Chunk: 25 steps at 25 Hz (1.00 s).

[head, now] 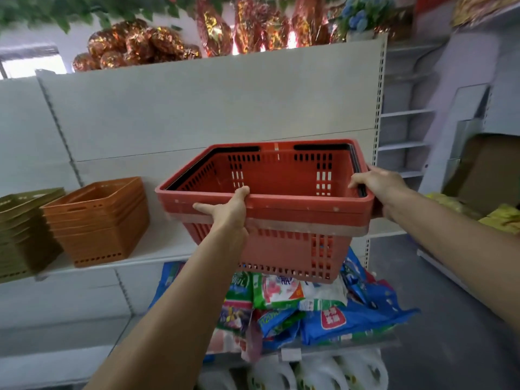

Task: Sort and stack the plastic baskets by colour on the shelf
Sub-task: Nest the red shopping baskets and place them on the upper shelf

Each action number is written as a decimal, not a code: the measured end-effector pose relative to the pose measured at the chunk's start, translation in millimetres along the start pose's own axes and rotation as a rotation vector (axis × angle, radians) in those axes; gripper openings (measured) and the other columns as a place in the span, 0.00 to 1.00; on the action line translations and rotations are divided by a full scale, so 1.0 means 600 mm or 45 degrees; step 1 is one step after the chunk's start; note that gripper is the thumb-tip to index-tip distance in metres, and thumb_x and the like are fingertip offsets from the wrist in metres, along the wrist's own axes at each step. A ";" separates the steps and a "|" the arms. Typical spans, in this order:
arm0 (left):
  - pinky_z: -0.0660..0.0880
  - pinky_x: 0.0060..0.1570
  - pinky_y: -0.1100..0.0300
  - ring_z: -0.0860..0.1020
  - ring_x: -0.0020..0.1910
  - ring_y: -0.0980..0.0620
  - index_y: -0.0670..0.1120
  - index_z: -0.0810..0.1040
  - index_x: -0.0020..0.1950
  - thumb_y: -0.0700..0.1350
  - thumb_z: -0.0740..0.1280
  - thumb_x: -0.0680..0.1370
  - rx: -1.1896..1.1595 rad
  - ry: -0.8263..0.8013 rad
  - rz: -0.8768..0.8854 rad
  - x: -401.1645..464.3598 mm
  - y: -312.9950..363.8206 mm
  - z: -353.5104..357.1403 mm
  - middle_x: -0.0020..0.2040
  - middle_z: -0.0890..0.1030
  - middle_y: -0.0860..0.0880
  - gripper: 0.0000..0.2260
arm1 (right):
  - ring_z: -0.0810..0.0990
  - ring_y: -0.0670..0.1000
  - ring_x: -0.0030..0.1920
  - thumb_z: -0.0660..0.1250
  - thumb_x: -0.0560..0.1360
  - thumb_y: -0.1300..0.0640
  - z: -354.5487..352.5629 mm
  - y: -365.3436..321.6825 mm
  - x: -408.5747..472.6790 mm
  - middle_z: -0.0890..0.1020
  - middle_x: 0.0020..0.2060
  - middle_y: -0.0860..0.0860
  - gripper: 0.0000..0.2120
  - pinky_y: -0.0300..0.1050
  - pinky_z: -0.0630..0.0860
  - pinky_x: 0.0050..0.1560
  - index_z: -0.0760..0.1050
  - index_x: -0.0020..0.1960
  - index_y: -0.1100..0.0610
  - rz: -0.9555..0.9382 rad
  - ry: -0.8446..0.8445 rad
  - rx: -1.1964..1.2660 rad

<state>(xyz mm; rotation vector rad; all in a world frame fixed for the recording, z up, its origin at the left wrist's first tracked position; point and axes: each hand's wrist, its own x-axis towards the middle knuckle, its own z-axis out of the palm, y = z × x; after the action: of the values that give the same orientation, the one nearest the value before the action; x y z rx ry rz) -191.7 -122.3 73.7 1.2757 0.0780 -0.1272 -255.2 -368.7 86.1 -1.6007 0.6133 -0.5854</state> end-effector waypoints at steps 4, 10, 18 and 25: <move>0.79 0.47 0.52 0.80 0.44 0.52 0.49 0.52 0.80 0.59 0.68 0.77 0.855 -0.207 0.335 0.069 0.002 0.012 0.49 0.79 0.49 0.38 | 0.80 0.57 0.33 0.70 0.63 0.60 0.002 -0.033 0.103 0.81 0.40 0.60 0.14 0.47 0.78 0.30 0.77 0.48 0.57 0.236 0.015 -0.091; 0.51 0.74 0.35 0.61 0.72 0.44 0.50 0.66 0.76 0.72 0.64 0.67 1.688 0.186 1.656 0.217 -0.008 -0.008 0.70 0.67 0.44 0.42 | 0.79 0.59 0.37 0.65 0.75 0.48 -0.003 -0.073 0.183 0.80 0.40 0.61 0.14 0.53 0.80 0.39 0.76 0.49 0.60 0.175 -0.050 -0.369; 0.49 0.75 0.32 0.68 0.66 0.44 0.50 0.72 0.69 0.77 0.56 0.69 1.697 0.229 1.700 0.276 -0.015 0.030 0.62 0.76 0.47 0.40 | 0.78 0.59 0.57 0.70 0.63 0.31 0.105 0.007 0.123 0.80 0.59 0.56 0.43 0.61 0.70 0.62 0.68 0.71 0.53 -1.576 0.289 -1.622; 0.51 0.72 0.30 0.69 0.67 0.42 0.48 0.72 0.70 0.72 0.66 0.62 1.647 0.251 1.796 0.278 -0.023 0.028 0.64 0.76 0.44 0.43 | 0.78 0.57 0.43 0.68 0.62 0.30 0.085 0.021 0.175 0.79 0.45 0.56 0.41 0.55 0.76 0.47 0.71 0.64 0.57 -1.670 0.311 -1.547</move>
<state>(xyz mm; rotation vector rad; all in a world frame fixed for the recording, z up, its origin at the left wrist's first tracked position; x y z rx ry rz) -28.5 -151.3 43.7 2.3077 -0.8623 1.3629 -144.6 -404.6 70.4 -3.0904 -0.1106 -1.5512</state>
